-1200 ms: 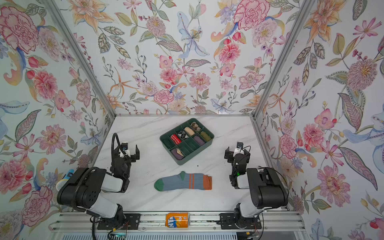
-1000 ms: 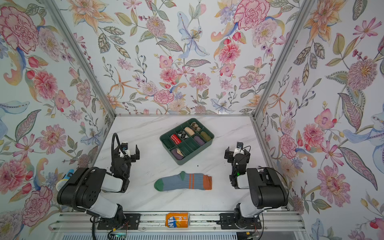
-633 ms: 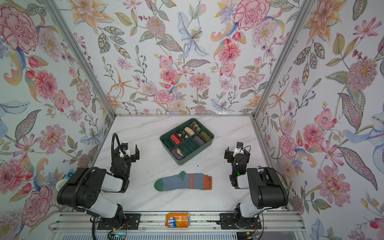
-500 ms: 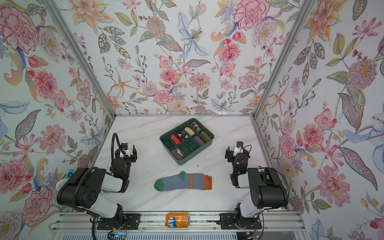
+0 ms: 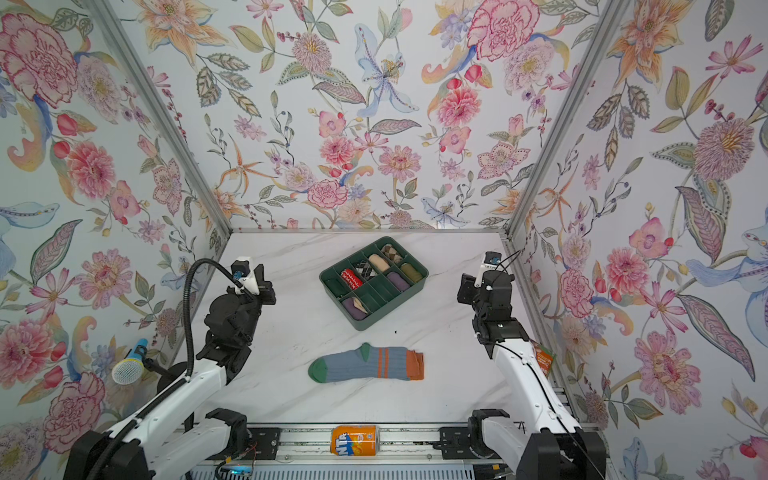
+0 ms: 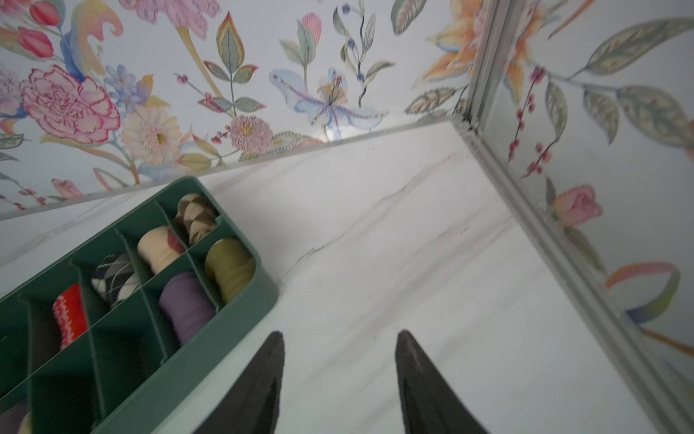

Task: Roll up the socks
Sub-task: 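Raise both arms from rest and move grippers toward the blue sock, then lower right gripper onto the orange cuff while left gripper hovers over the toe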

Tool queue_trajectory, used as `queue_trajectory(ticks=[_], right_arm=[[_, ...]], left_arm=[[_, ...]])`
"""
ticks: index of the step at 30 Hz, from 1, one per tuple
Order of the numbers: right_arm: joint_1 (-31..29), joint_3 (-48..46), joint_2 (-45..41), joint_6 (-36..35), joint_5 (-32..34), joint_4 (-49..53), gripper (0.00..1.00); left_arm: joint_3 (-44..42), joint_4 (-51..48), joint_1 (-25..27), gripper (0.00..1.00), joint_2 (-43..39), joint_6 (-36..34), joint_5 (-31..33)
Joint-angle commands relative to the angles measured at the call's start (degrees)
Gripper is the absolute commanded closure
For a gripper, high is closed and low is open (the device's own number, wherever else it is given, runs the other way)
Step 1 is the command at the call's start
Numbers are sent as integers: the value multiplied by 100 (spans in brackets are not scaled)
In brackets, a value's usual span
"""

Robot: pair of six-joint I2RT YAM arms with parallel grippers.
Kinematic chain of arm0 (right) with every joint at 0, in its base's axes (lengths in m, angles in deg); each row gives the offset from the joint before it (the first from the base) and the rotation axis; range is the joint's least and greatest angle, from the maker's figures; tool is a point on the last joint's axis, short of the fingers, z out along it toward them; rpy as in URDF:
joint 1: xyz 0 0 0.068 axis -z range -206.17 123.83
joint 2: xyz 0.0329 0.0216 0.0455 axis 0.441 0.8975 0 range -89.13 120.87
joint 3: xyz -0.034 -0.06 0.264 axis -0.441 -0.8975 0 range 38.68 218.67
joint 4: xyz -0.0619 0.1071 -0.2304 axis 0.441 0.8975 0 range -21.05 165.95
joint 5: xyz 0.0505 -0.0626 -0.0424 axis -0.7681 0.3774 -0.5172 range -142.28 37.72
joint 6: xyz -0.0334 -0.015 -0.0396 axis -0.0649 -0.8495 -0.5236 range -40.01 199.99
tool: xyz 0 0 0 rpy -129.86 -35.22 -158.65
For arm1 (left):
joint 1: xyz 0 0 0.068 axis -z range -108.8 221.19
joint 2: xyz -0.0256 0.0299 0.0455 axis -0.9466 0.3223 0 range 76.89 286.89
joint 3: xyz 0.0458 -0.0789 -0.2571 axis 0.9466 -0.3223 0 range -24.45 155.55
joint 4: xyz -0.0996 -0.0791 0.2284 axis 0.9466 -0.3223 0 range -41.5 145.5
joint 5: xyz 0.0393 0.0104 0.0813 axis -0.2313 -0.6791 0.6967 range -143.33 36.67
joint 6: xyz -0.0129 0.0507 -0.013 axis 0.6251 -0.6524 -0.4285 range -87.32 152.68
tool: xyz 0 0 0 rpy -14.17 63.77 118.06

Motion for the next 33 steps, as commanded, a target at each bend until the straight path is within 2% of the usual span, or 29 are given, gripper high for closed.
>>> queue_trajectory(ticks=[1,5,9,11,19,25,33], right_arm=[[-367,-149,-376,837,-336,2610,59],[-1142,-470,-1016,1630,-71,3210,67],[-1809,-815,-1236,2312,-73,3347,73],[-2190,-1000,-1262,2594,132,3334,73],[-3016,-1489,-784,3262,91,2500,75],[-3125,-1605,-208,3319,-123,1855,77],[-3121,-1714,97,3294,-140,1513,78]], left_arm=[[339,-1912,699,100,-259,307,438],[603,-2819,1658,100,-224,461,771],[566,-3137,2330,100,141,678,846],[493,-3148,2557,100,316,799,805],[395,-3091,2626,100,640,924,376],[457,-3011,2626,100,1060,964,113],[494,-2795,2609,100,1292,1014,-69]])
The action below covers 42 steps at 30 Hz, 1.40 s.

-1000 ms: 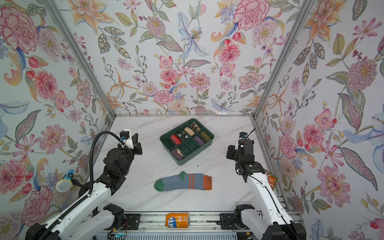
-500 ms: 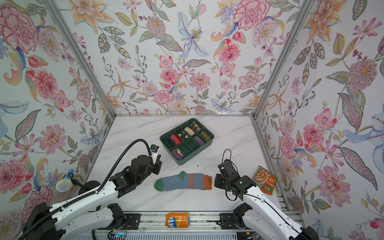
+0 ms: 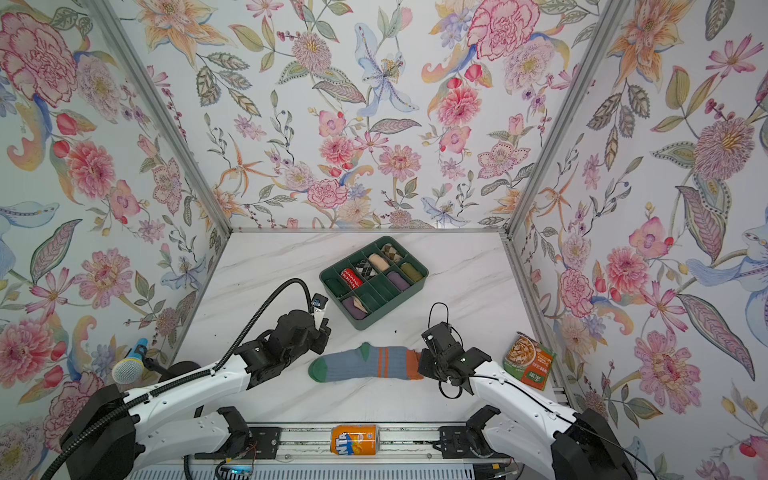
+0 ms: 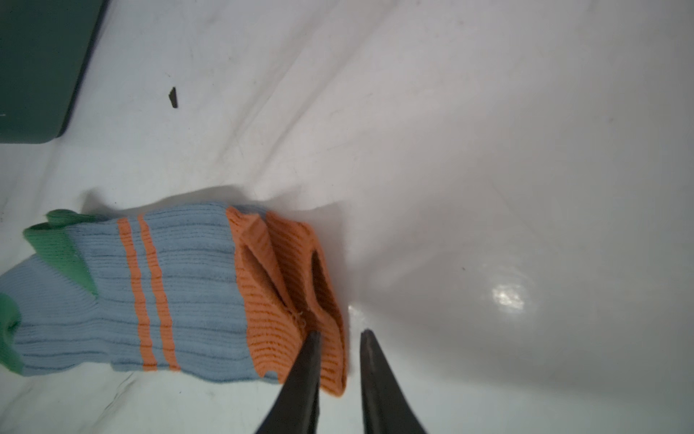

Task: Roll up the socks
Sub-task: 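Lower right gripper onto the orange cuff while left gripper hovers over the toe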

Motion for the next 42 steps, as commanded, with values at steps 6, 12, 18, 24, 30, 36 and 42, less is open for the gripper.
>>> queue_trajectory(ticks=[6,12,18,24,30,36,42], right_arm=[[-29,-172,295,73,-71,-386,78],[-29,-181,457,45,-101,-524,78],[-28,-199,693,28,-159,-653,84],[-29,-166,742,-8,-120,-659,100],[-37,-57,641,-110,5,-516,100],[-55,34,337,-217,148,-414,100],[-81,177,87,-304,145,-329,100]], left_arm=[[163,161,-8,100,253,91,-258],[171,235,-69,100,293,88,-345],[181,245,-135,100,328,90,-408],[195,245,-199,100,337,73,-467],[256,277,-217,100,389,57,-538],[345,297,-218,100,458,62,-582],[414,307,-217,100,486,52,-626]])
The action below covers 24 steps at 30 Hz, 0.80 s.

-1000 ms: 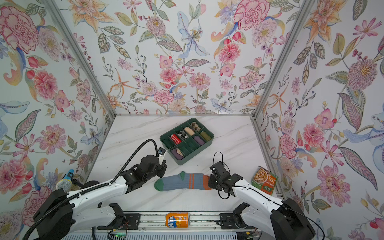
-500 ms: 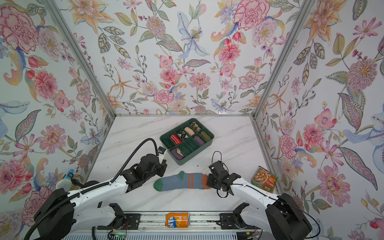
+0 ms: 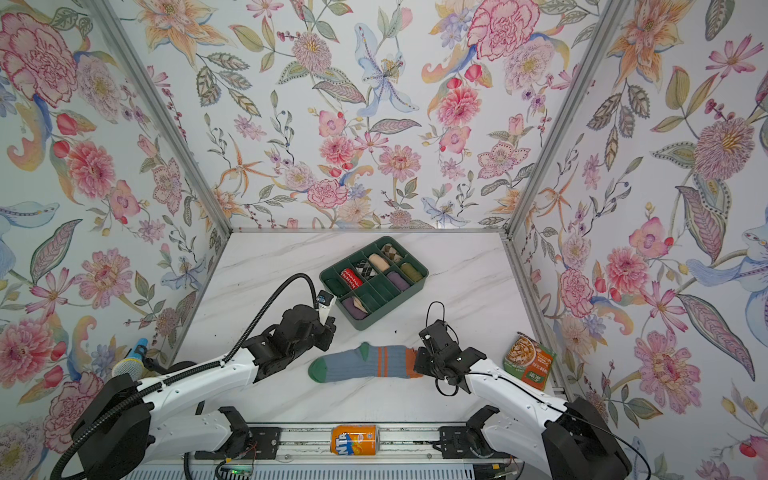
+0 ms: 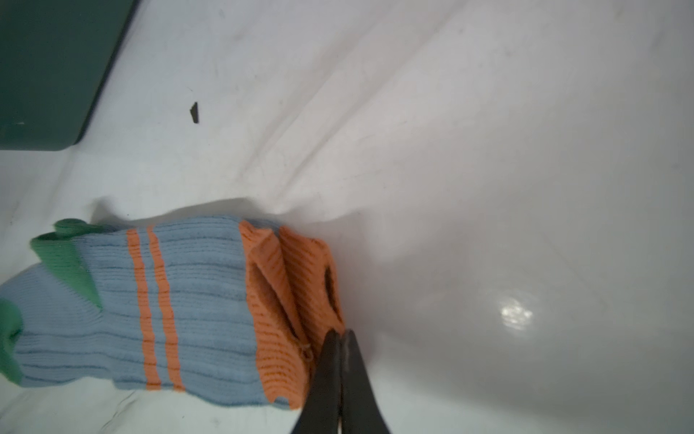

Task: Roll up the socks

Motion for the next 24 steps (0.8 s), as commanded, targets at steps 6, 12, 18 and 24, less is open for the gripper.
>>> queue_trajectory(ticks=[6,12,18,24], right_arm=[[-68,272,-190,-143,86,181,100],[-259,420,-142,-142,41,98,100],[-436,638,3,-169,32,16,100],[-613,776,283,-180,-63,-208,100]], left_arm=[[193,111,-59,100,62,32,-149],[205,97,-59,100,62,30,-192],[234,101,-59,100,88,33,-271],[269,105,-55,100,148,22,-363]])
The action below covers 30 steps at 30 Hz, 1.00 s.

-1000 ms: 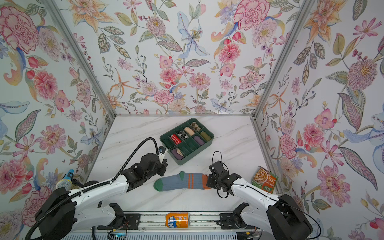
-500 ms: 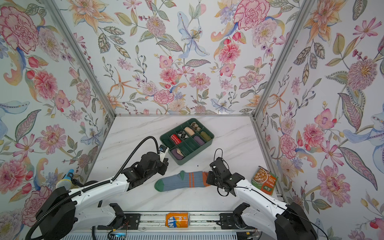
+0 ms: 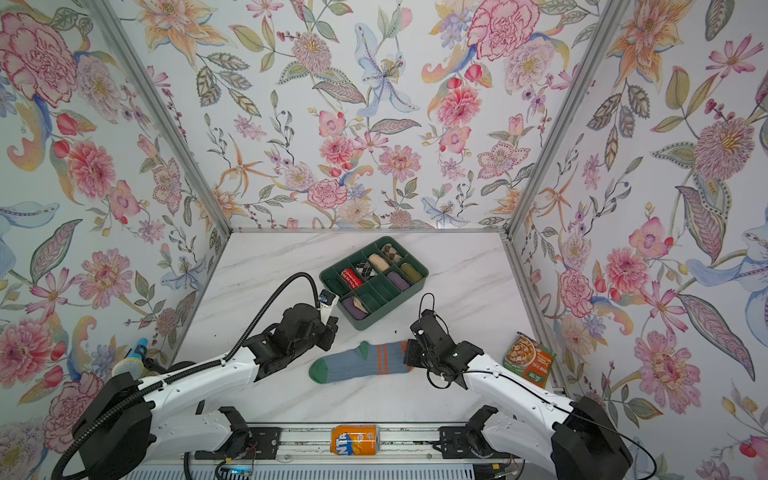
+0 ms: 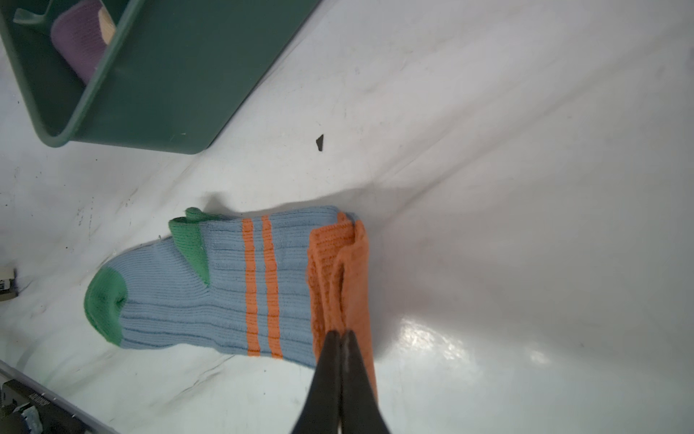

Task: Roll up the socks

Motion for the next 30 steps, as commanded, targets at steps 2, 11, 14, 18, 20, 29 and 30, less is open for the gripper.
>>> queue_trajectory(ticks=[2,11,14,18,20,29,30], right_arm=[[-129,182,228,-97,-74,-251,100],[-268,262,796,-97,-384,-820,100],[-308,284,1033,-101,-500,-1005,100],[-326,292,1300,-101,-608,-1196,100],[-327,270,1401,-102,-639,-1288,100],[132,-351,1699,84,-1369,-2307,100],[212,-451,1707,124,-1474,-2443,99]], left_arm=[[203,81,-59,100,95,23,-173],[214,90,-52,100,183,16,-265],[229,90,-55,100,226,9,-291],[248,93,-54,100,279,-5,-318],[261,79,-54,100,302,-2,-335],[308,88,-50,100,403,-37,-495],[310,76,-48,100,411,-45,-524]])
